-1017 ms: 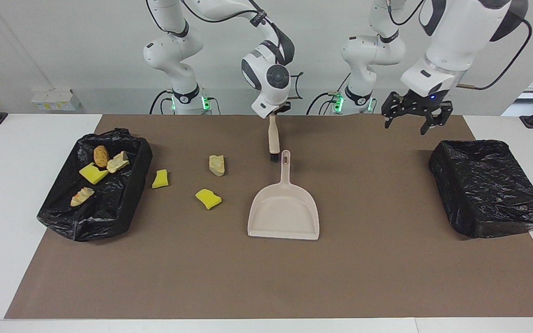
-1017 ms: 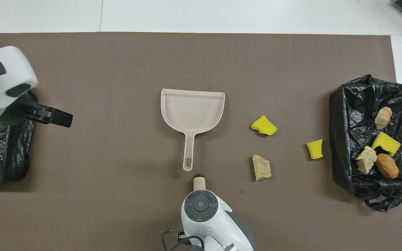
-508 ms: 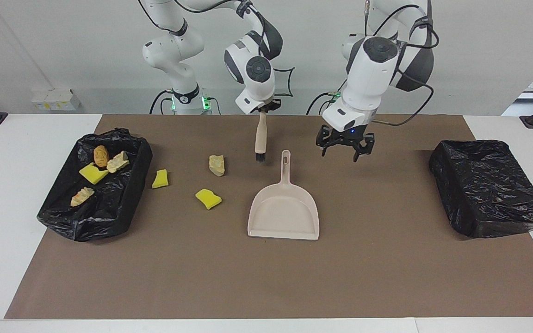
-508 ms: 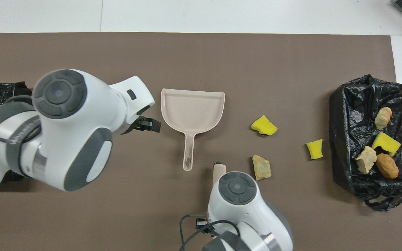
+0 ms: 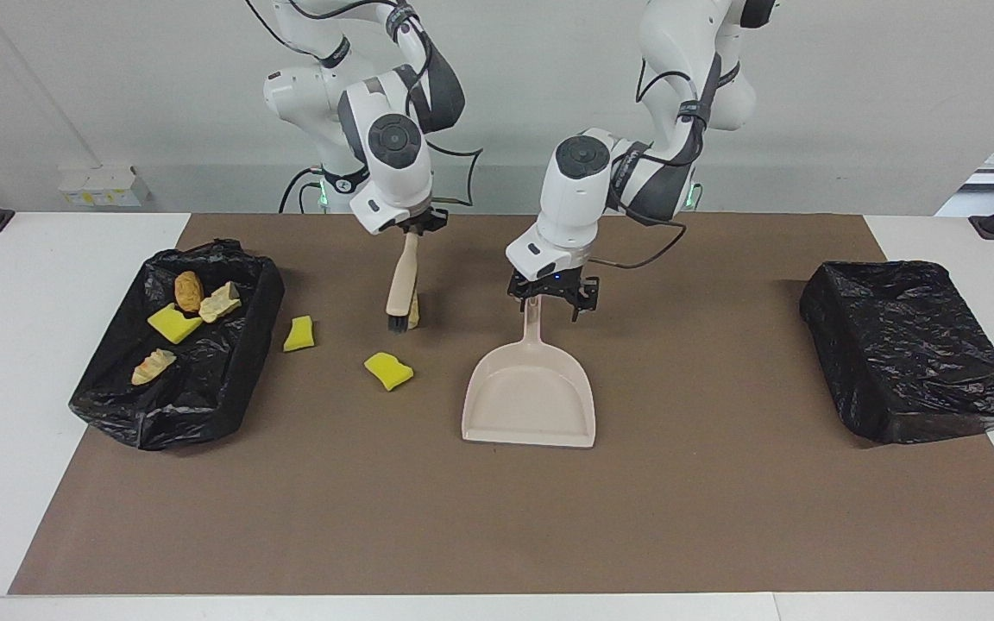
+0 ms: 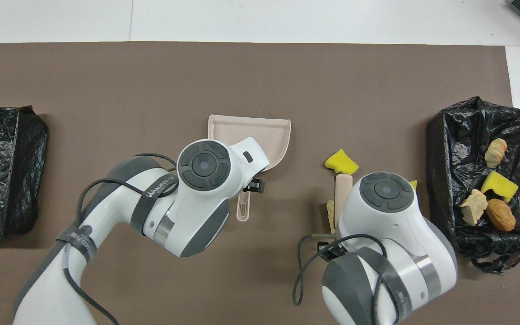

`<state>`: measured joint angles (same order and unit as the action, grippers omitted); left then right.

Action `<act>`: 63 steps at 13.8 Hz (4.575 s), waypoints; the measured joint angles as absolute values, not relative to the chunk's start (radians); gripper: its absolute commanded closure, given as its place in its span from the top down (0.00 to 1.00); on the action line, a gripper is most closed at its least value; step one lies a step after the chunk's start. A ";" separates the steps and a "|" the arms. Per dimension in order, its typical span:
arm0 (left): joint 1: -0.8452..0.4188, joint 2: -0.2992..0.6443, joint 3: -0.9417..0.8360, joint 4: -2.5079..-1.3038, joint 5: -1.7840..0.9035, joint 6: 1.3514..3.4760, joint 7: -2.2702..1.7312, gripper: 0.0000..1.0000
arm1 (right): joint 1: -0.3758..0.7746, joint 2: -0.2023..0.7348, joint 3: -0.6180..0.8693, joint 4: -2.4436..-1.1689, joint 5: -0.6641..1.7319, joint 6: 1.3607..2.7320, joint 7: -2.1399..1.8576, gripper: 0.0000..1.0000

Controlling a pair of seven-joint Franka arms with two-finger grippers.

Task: Sweep and dump trash in bin
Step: 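Grasp the dustpan with the left gripper while the right gripper grasps the brush, then sweep the brush with the right gripper toward the remaining chunk, then sweep the tan chunk and sponge into the dustpan with the right gripper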

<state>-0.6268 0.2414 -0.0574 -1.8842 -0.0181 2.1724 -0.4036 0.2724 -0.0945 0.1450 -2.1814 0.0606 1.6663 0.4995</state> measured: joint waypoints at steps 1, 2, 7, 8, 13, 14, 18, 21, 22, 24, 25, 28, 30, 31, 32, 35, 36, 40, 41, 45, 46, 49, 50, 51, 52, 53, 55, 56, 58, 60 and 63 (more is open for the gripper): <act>-0.636 0.252 -0.057 -1.887 -0.018 2.180 -0.409 1.00 | 0.251 -0.087 0.145 -2.174 0.008 1.658 0.494 0.00; -0.643 0.257 -0.057 -1.891 -0.018 2.184 -0.410 1.00 | 0.227 -0.080 0.145 -2.171 -0.034 1.647 0.488 0.00; -0.666 0.263 -0.056 -1.913 -0.018 2.197 -0.428 0.42 | 0.127 -0.038 0.144 -2.176 -0.273 1.543 0.391 0.00; -0.666 0.263 -0.054 -1.915 -0.018 2.197 -0.428 0.28 | 0.127 -0.020 0.144 -2.179 -0.311 1.527 0.391 0.00; -0.665 0.259 -0.044 -1.915 -0.017 2.144 -0.369 0.14 | 0.057 0.014 0.145 -2.241 -0.381 1.563 0.399 0.00; -0.662 0.249 -0.038 -1.912 -0.011 2.111 -0.312 0.14 | 0.050 0.014 0.145 -2.251 -0.381 1.583 0.403 0.00; -0.647 0.170 -0.022 -1.905 0.104 1.933 -0.096 0.00 | 0.076 0.038 0.154 -2.266 -0.343 1.657 0.429 0.00; -0.647 0.138 -0.023 -1.909 0.130 1.883 0.138 0.00 | 0.112 0.051 0.157 -2.248 -0.226 1.690 0.435 0.00; -0.647 0.138 -0.024 -1.913 0.153 1.882 0.235 0.00 | 0.124 0.055 0.158 -2.233 -0.178 1.700 0.435 0.00; -0.648 0.138 -0.027 -1.926 0.194 1.879 0.408 0.00 | 0.154 0.076 0.159 -2.190 -0.091 1.718 0.427 0.00; -0.648 0.135 -0.028 -1.936 0.201 1.877 0.472 0.00 | 0.170 0.091 0.160 -2.161 -0.059 1.720 0.406 0.00; -0.649 0.123 -0.031 -1.969 0.206 1.880 0.627 0.00 | 0.188 0.111 0.160 -2.084 -0.032 1.699 0.262 0.00; -0.648 0.117 -0.030 -1.979 0.208 1.891 0.658 0.00 | 0.182 0.097 0.156 -2.049 -0.036 1.648 0.193 0.00; -0.646 0.116 -0.028 -1.983 0.208 1.900 0.665 0.00 | 0.175 0.082 0.156 -2.044 -0.041 1.624 0.183 0.00; -0.642 0.117 -0.026 -1.988 0.208 1.911 0.673 0.00 | 0.172 0.067 0.154 -2.047 -0.045 1.604 0.181 0.00; -0.627 0.117 -0.024 -2.011 0.211 1.948 0.693 0.00 | 0.148 0.016 0.153 -2.122 -0.047 1.588 0.184 0.00; -0.625 0.117 -0.024 -2.017 0.212 1.952 0.694 0.00 | 0.136 -0.004 0.152 -2.162 -0.047 1.598 0.184 0.00; -0.606 0.117 -0.023 -2.032 0.216 1.963 0.695 0.00 | 0.138 -0.028 0.154 -2.274 -0.047 1.737 0.247 0.00; -0.599 0.117 -0.023 -2.034 0.216 1.964 0.695 0.00 | 0.153 -0.021 0.155 -2.279 -0.047 1.760 0.269 0.00; -0.577 0.117 -0.022 -2.036 0.244 1.965 0.698 0.00 | 0.267 0.047 0.161 -2.265 -0.046 1.847 0.417 0.00; -0.576 0.117 -0.022 -2.036 0.252 1.966 0.698 0.00 | 0.280 0.071 0.161 -2.244 -0.044 1.849 0.436 0.00; -0.576 0.117 -0.023 -2.036 0.255 1.966 0.698 0.00 | 0.317 0.144 0.161 -2.165 0.032 1.852 0.462 0.00; -0.576 0.117 -0.023 -2.036 0.255 1.967 0.698 0.00 | 0.335 0.158 0.161 -2.144 0.069 1.852 0.462 0.00; -0.576 0.117 -0.023 -2.036 0.255 1.967 0.698 0.00 | 0.358 0.168 0.162 -2.128 0.109 1.857 0.462 0.00; -0.576 0.117 -0.023 -2.036 0.255 1.967 0.698 0.00 | 0.378 0.173 0.162 -2.121 0.149 1.870 0.459 0.00; -0.576 0.117 -0.023 -2.036 0.255 1.967 0.698 0.00 | 0.396 0.177 0.162 -2.119 0.191 1.886 0.446 0.00; -0.575 0.117 -0.023 -2.036 0.257 1.967 0.698 0.00 | 0.414 0.182 0.162 -2.118 0.280 1.903 0.391 0.00; -0.573 0.117 -0.023 -2.036 0.259 1.967 0.698 0.00 | 0.414 0.183 0.162 -2.118 0.340 1.914 0.347 0.00; -0.570 0.117 -0.023 -2.037 0.263 1.967 0.700 0.00 | 0.412 0.185 0.158 -2.114 0.445 1.938 0.268 0.00; -0.570 0.117 -0.023 -2.037 0.263 1.967 0.701 0.00 | 0.412 0.190 0.157 -2.085 0.530 1.949 0.239 0.00; -0.570 0.117 -0.024 -2.038 0.263 1.967 0.702 0.00 | 0.411 0.192 0.157 -2.017 0.587 1.942 0.230 0.00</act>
